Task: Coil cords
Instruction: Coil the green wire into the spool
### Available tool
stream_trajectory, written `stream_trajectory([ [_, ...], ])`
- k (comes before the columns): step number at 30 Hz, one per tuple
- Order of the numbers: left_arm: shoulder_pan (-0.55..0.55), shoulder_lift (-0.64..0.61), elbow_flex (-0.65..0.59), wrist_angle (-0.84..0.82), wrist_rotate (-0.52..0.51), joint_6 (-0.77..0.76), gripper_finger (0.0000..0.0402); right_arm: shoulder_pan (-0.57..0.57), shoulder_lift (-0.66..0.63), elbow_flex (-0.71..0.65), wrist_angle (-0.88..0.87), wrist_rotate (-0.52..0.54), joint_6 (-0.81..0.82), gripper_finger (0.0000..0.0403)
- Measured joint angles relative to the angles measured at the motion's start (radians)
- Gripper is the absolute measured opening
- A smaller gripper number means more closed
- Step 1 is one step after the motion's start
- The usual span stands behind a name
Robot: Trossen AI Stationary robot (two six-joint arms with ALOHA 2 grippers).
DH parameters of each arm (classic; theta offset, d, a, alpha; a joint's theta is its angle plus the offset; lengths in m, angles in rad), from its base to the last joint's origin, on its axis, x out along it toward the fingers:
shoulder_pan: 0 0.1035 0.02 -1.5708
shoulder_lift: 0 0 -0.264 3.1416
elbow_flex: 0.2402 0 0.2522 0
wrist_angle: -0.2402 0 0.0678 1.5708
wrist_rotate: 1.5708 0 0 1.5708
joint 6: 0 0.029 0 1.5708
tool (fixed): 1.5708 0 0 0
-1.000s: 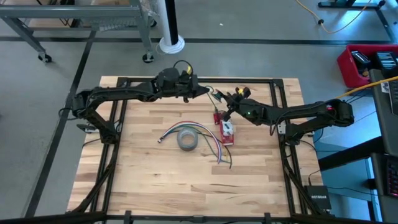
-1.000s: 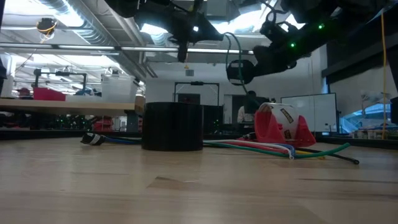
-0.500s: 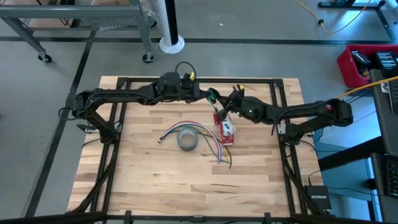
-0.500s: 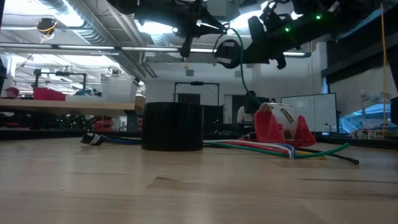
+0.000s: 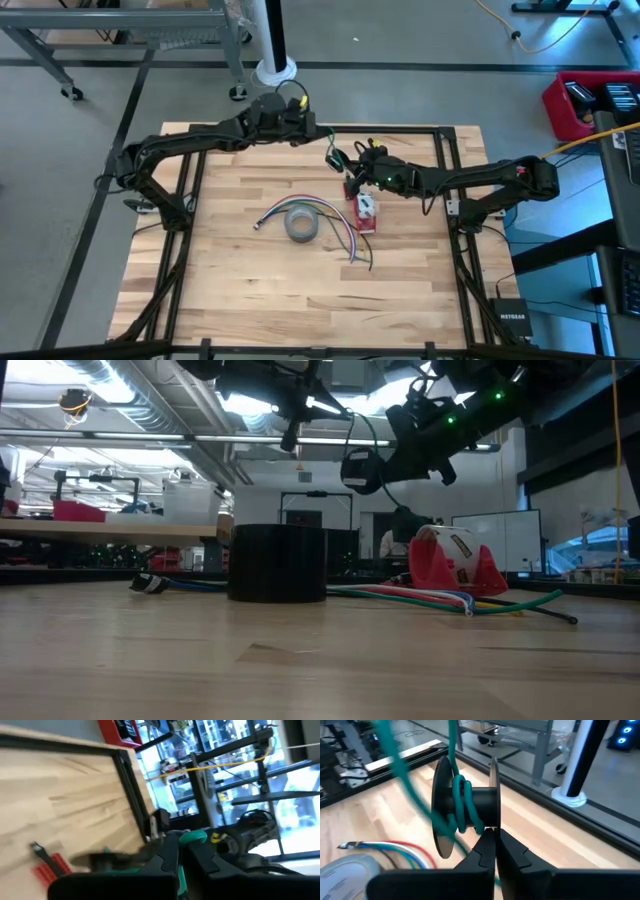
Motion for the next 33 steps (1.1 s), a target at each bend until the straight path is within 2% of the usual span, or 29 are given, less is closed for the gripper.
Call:
stream_trajectory([
  [4,0.014,0.001,0.027,-0.053,-0.001,0.032,0.0000,0.000,-0.001,0.000,0.015,-0.023,0.004,0.0003],
  [13,-0.076,0.023,0.028,-0.049,-0.009,0.027,0.0000,-0.001,0.000,0.005,0.158,-0.003,0.058,0.0003],
  [18,-0.101,0.025,0.028,-0.046,-0.015,0.008,0.0000,-0.001,0.000,0.034,0.158,0.049,0.060,0.0003],
  [22,-0.091,0.025,0.028,-0.033,-0.008,0.009,0.0000,-0.001,0.000,0.039,0.147,-0.002,0.061,0.0003],
  [26,-0.054,0.016,0.028,-0.036,0.001,0.009,0.0000,0.000,0.000,0.039,0.068,-0.010,0.099,0.0003],
  [33,-0.040,-0.011,0.028,-0.051,0.071,0.031,0.0000,-0.001,0.000,0.039,-0.015,0.036,0.104,0.0003],
])
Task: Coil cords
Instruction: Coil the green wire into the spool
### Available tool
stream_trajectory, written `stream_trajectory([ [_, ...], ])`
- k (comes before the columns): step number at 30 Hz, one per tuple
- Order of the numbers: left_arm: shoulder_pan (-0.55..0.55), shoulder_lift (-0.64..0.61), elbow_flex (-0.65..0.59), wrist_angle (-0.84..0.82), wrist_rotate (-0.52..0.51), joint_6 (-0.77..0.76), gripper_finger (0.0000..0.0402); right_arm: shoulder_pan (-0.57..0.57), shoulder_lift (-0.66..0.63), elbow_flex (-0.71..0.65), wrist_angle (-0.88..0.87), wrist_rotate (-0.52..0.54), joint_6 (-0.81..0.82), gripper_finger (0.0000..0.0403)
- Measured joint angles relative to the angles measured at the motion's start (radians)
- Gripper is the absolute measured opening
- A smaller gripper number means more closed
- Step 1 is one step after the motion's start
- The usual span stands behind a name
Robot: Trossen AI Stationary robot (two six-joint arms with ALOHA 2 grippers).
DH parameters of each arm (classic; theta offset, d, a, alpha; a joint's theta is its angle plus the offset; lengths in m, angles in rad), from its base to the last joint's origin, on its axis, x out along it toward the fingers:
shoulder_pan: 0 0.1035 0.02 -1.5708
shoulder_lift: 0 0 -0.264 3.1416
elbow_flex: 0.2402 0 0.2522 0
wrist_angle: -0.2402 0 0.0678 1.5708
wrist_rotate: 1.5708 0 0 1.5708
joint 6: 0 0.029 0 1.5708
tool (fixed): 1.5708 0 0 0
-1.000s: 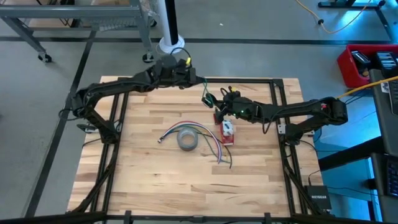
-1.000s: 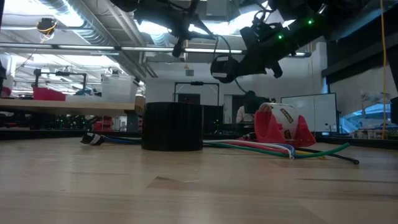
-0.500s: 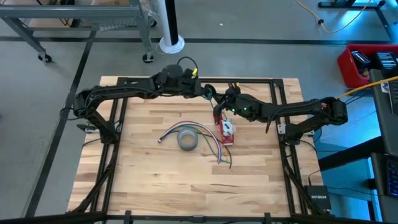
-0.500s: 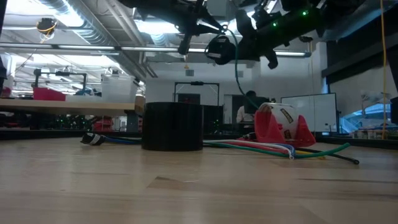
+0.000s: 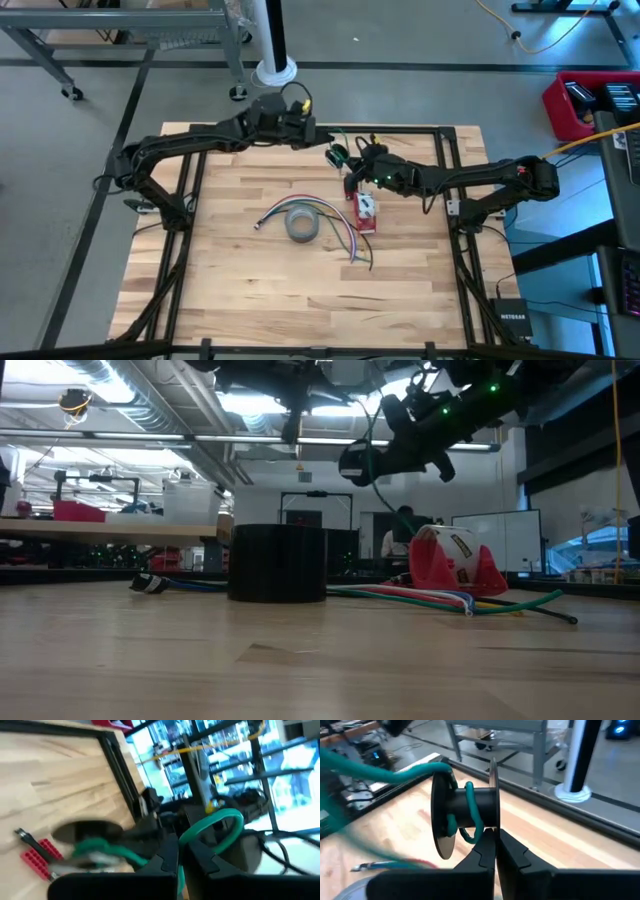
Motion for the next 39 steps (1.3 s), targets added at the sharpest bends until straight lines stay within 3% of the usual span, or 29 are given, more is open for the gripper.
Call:
stream_trajectory([
  [4,-0.050,-0.001,0.000,-0.051,0.003,0.026,0.0000,0.000,0.000,0.000,0.026,0.059,-0.037,0.0003],
  [14,-0.194,-0.001,0.000,-0.222,-0.045,0.152,0.0000,0.000,-0.011,0.000,0.094,0.084,-0.049,0.0003],
  [23,-0.268,-0.001,0.000,-0.508,-0.394,0.324,0.0000,0.000,-0.187,0.000,0.007,0.079,-0.042,0.0003],
  [28,-0.271,0.000,0.000,-0.566,-0.515,0.446,0.0000,0.000,-0.316,0.000,-0.139,-0.020,0.034,0.0003],
  [31,-0.264,0.000,0.000,-0.548,-0.540,0.479,0.0004,0.000,-0.360,0.000,-0.168,-0.087,0.074,0.0003],
  [35,-0.251,0.000,0.000,-0.538,-0.539,0.473,0.0022,0.000,-0.370,0.000,-0.177,-0.097,0.080,0.0003],
  [39,-0.234,0.000,0.000,-0.538,-0.453,0.471,0.0046,0.000,-0.369,0.000,-0.183,-0.093,0.080,0.0003],
])
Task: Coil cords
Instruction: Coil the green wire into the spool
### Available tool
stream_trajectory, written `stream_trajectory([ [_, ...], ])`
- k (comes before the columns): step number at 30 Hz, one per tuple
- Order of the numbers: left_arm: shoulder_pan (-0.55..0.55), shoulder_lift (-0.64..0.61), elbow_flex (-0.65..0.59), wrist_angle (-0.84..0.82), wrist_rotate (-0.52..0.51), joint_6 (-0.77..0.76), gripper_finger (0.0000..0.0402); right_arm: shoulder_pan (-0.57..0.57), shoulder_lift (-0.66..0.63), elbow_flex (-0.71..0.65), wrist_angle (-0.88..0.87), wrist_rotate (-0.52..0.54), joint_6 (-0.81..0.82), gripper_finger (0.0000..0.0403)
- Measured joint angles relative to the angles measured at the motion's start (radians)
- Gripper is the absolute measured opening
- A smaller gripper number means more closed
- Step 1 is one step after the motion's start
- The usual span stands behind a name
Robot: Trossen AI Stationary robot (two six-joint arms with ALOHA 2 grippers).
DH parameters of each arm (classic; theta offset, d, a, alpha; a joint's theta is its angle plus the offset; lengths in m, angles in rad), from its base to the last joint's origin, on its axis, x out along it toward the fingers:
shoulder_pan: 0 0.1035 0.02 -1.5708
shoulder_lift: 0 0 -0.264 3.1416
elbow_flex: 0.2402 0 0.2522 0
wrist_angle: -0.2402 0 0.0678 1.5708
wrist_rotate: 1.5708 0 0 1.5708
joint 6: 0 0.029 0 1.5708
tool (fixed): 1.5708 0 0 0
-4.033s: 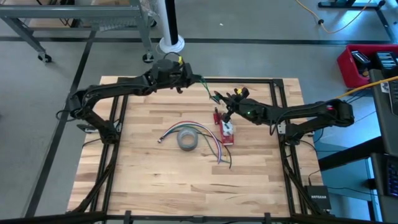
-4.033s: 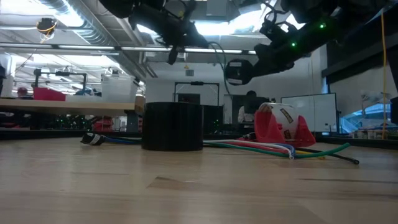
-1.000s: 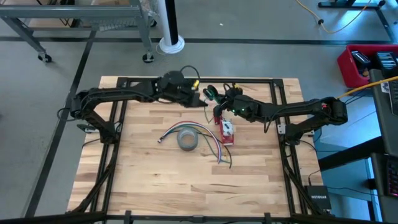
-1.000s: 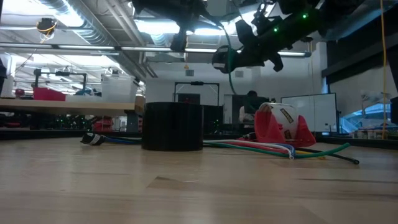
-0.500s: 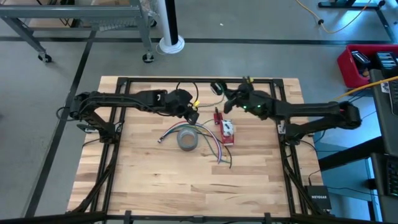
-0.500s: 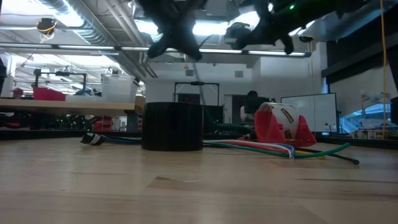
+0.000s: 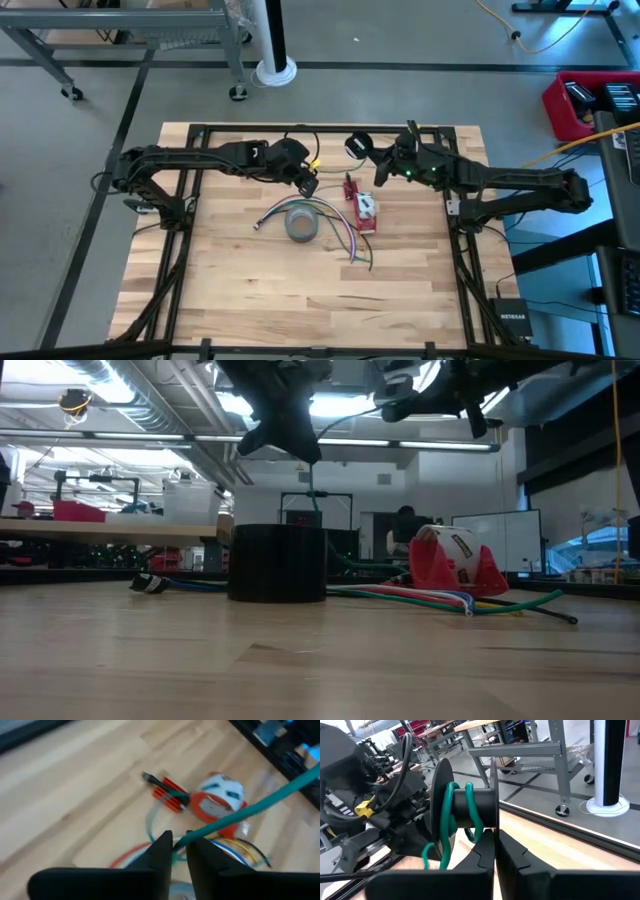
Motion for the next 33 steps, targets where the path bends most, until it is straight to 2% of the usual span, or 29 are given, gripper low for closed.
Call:
stream_trajectory([
  [5,0.003,0.011,0.000,0.000,0.118,0.041,0.0082,0.000,0.000,0.000,-0.019,0.000,0.000,0.0003],
  [12,-0.011,0.029,-0.005,-0.011,0.122,0.126,0.0135,0.000,0.000,0.000,-0.025,0.000,-0.009,0.0003],
  [14,-0.011,0.033,-0.004,-0.011,0.083,0.149,0.0141,0.000,0.000,0.000,-0.025,0.000,-0.011,0.0003],
  [18,-0.015,0.040,-0.005,-0.011,-0.088,0.250,0.0142,0.000,0.001,0.000,-0.030,0.000,-0.012,0.0003],
  [20,-0.015,0.042,-0.005,-0.026,-0.132,0.305,0.0143,0.000,0.001,0.000,-0.042,0.000,-0.012,0.0003],
  [26,-0.008,0.042,-0.006,-0.136,-0.150,0.340,0.0143,0.000,0.001,0.000,-0.059,0.046,-0.030,0.0003],
  [33,-0.078,0.042,-0.005,0.119,-0.145,0.481,0.0143,0.000,0.000,0.000,-0.061,0.048,-0.031,0.0003],
])
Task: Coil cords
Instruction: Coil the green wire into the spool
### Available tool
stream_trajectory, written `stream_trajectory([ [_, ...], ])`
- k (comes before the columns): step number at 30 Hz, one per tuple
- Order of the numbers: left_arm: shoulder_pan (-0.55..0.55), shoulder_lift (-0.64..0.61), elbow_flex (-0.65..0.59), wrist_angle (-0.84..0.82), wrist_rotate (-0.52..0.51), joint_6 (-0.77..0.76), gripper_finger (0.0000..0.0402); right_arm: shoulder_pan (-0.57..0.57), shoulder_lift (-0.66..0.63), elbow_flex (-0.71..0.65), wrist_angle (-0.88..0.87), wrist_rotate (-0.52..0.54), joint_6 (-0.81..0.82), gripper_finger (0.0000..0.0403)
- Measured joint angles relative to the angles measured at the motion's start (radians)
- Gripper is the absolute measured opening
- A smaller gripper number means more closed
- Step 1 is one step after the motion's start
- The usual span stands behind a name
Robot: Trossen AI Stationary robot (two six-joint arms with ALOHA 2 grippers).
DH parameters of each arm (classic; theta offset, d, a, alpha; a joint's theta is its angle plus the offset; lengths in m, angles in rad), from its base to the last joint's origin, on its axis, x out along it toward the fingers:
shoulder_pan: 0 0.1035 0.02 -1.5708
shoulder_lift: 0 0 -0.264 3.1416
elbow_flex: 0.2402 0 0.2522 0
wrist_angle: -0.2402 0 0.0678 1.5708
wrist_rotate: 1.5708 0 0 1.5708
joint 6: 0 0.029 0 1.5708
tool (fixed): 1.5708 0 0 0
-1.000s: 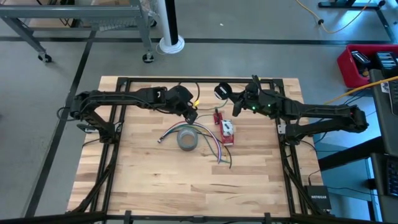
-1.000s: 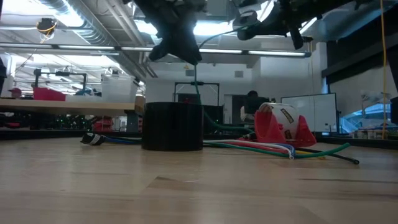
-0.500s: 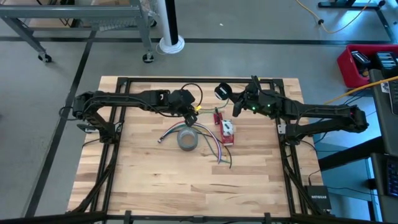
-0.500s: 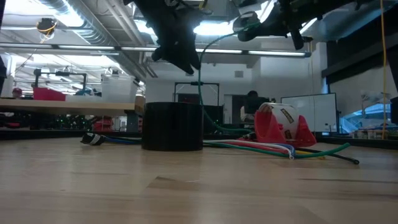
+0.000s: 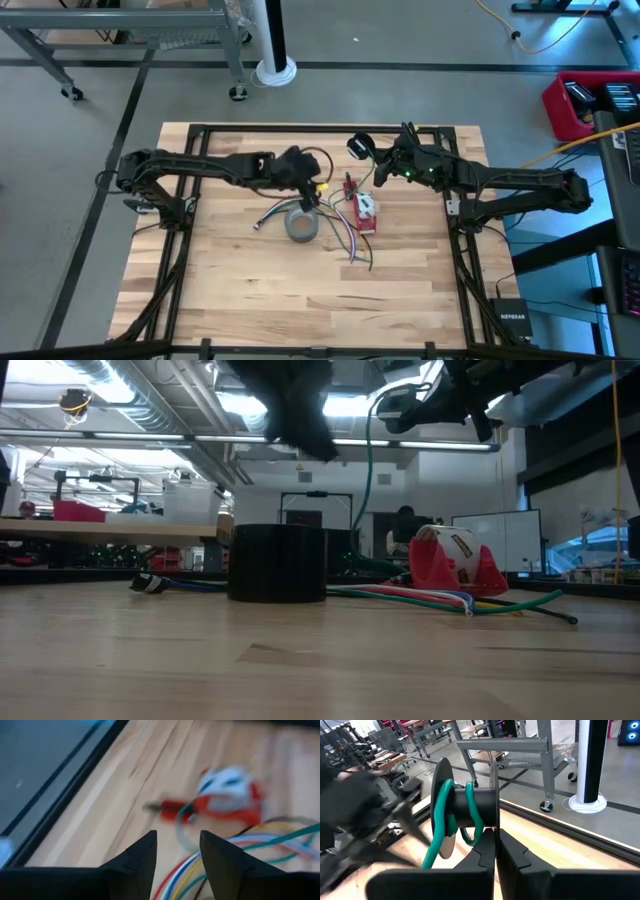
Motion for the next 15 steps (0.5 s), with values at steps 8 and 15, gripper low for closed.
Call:
stream_trajectory([
  [8,-0.076,0.000,0.000,0.121,0.002,0.006,0.0143,0.000,0.000,0.000,-0.009,0.005,0.000,0.0003],
  [15,-0.082,0.000,0.000,0.223,0.002,0.017,0.0143,0.000,0.000,0.000,-0.012,0.005,0.000,0.0003],
])
